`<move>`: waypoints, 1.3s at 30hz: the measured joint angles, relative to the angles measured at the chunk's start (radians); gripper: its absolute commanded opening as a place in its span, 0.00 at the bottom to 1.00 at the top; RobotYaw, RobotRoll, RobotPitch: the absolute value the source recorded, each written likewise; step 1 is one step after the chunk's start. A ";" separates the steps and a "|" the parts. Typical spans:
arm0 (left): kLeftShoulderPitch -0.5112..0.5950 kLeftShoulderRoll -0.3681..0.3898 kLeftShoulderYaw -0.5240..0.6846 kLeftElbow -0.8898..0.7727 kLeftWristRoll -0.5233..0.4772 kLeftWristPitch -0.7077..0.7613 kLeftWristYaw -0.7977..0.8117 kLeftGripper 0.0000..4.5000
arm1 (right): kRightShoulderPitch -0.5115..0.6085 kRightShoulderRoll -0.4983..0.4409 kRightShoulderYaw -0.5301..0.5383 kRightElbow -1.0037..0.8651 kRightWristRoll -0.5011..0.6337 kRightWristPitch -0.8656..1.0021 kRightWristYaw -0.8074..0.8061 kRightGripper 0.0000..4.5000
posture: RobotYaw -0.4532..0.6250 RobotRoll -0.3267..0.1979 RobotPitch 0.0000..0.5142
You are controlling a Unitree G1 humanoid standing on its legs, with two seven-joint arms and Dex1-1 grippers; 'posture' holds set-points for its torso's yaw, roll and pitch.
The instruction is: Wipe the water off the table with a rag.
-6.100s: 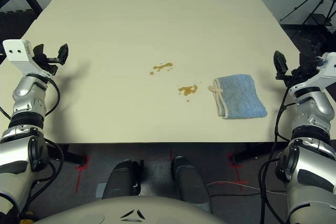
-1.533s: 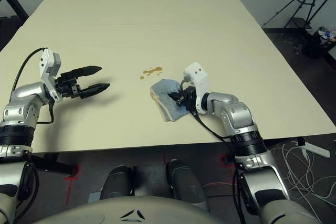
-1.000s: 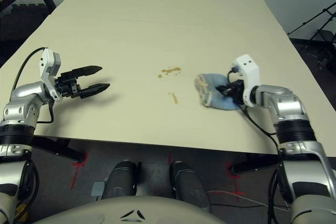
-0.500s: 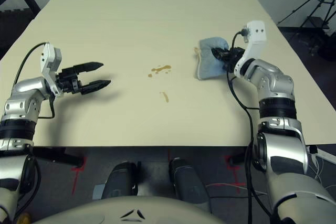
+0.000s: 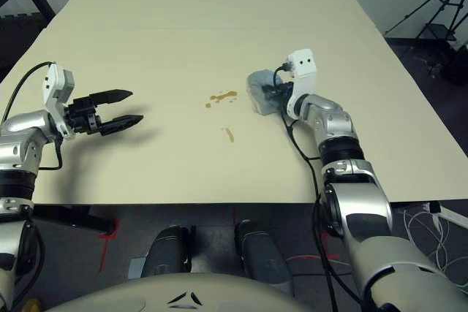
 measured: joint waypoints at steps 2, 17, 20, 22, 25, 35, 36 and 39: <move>0.008 0.000 0.001 -0.004 0.000 0.002 0.000 1.00 | 0.029 0.042 0.016 -0.046 -0.008 0.000 0.011 0.01 | 0.36 0.62 0.17; 0.022 -0.001 0.003 -0.024 -0.001 0.023 0.003 1.00 | 0.091 0.221 0.162 -0.195 -0.029 0.073 0.093 0.01 | 0.37 0.62 0.17; 0.024 -0.001 0.003 -0.044 -0.002 0.028 0.008 1.00 | 0.106 0.230 0.195 -0.244 -0.022 0.122 0.134 0.01 | 0.37 0.62 0.17; 0.026 -0.002 0.003 -0.047 -0.003 0.030 0.009 1.00 | 0.115 0.229 0.205 -0.280 -0.014 0.167 0.159 0.00 | 0.37 0.62 0.17; 0.031 -0.002 0.003 -0.048 -0.005 0.032 0.009 1.00 | 0.126 0.218 0.236 -0.336 -0.004 0.228 0.189 0.00 | 0.37 0.62 0.17; 0.029 -0.013 0.002 -0.047 -0.006 0.033 0.012 1.00 | 0.124 0.083 0.268 -0.384 -0.006 0.258 0.212 0.00 | 0.34 0.62 0.18; 0.028 -0.014 0.002 -0.045 -0.005 0.033 0.012 1.00 | 0.123 0.069 0.270 -0.386 -0.006 0.255 0.212 0.00 | 0.34 0.62 0.18; 0.018 -0.018 0.000 -0.041 -0.004 0.032 0.011 1.00 | 0.125 0.024 0.276 -0.393 -0.007 0.244 0.212 0.00 | 0.33 0.62 0.19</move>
